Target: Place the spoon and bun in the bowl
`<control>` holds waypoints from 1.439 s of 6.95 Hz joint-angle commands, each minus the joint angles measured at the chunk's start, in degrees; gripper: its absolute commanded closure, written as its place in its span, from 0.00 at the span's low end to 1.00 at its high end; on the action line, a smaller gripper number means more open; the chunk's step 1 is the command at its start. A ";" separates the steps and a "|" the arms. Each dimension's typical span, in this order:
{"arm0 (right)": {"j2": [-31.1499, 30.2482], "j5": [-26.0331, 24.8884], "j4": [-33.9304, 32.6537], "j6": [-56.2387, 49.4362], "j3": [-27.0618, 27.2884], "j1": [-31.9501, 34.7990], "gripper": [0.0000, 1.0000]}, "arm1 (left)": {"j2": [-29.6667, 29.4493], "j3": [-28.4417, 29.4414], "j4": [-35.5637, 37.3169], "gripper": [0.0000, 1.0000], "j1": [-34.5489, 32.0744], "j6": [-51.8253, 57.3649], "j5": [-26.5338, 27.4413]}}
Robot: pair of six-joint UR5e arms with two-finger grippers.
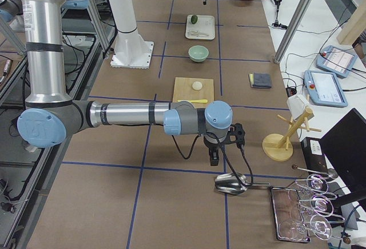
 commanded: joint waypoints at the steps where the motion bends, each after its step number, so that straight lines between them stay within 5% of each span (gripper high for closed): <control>1: -0.11 0.09 6.58 7.59 0.02 -1.00 0.00 | -8.48 5.84 -0.20 0.04 9.62 -9.13 9.23; 7: -0.73 0.18 7.31 7.62 -0.07 -1.18 0.00 | -11.33 13.95 -0.29 0.11 17.38 -10.22 15.51; 10: -0.64 0.18 7.31 7.62 0.02 -1.18 0.00 | -11.15 13.96 -0.38 0.30 17.38 -9.87 15.25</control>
